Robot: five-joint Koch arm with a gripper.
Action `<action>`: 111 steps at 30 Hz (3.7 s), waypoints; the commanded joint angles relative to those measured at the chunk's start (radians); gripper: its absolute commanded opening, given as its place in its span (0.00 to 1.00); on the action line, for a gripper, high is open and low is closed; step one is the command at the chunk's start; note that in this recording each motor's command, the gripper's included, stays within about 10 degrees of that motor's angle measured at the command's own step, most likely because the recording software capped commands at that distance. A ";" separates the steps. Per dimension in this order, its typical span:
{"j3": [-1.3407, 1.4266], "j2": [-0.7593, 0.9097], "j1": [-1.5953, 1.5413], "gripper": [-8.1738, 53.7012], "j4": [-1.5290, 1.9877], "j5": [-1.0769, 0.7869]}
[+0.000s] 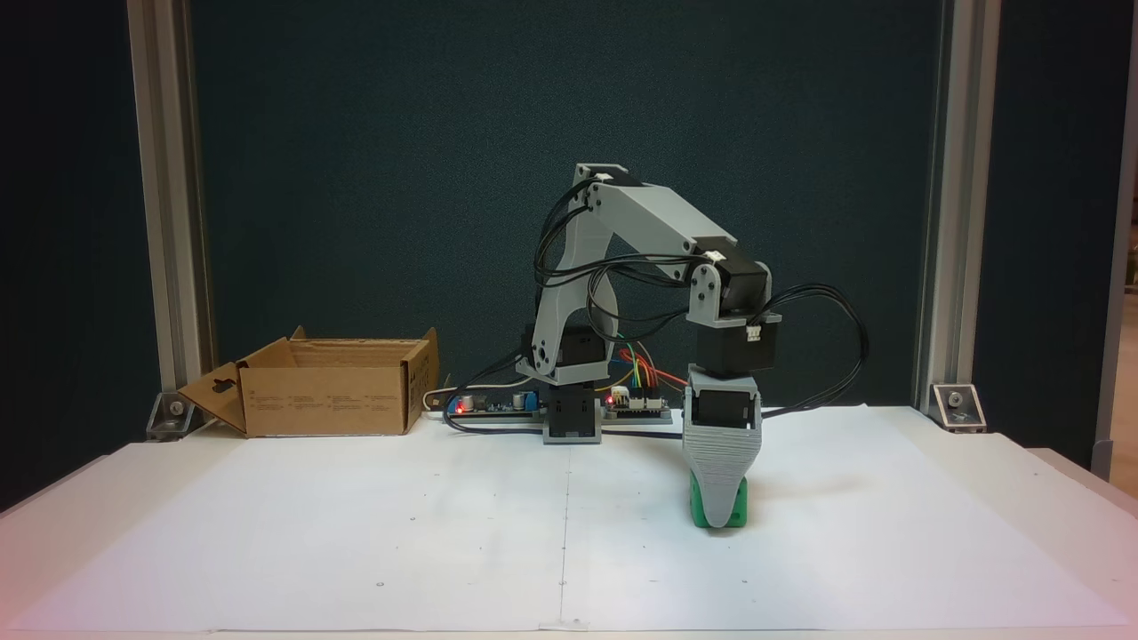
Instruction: Grasp a green dice and put it in the bin.
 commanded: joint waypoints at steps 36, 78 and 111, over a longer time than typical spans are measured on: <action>-0.301 0.273 0.133 0.32 0.480 0.069; -0.686 0.301 2.087 0.32 0.600 -0.949; -0.115 0.219 2.436 0.62 -0.351 -1.276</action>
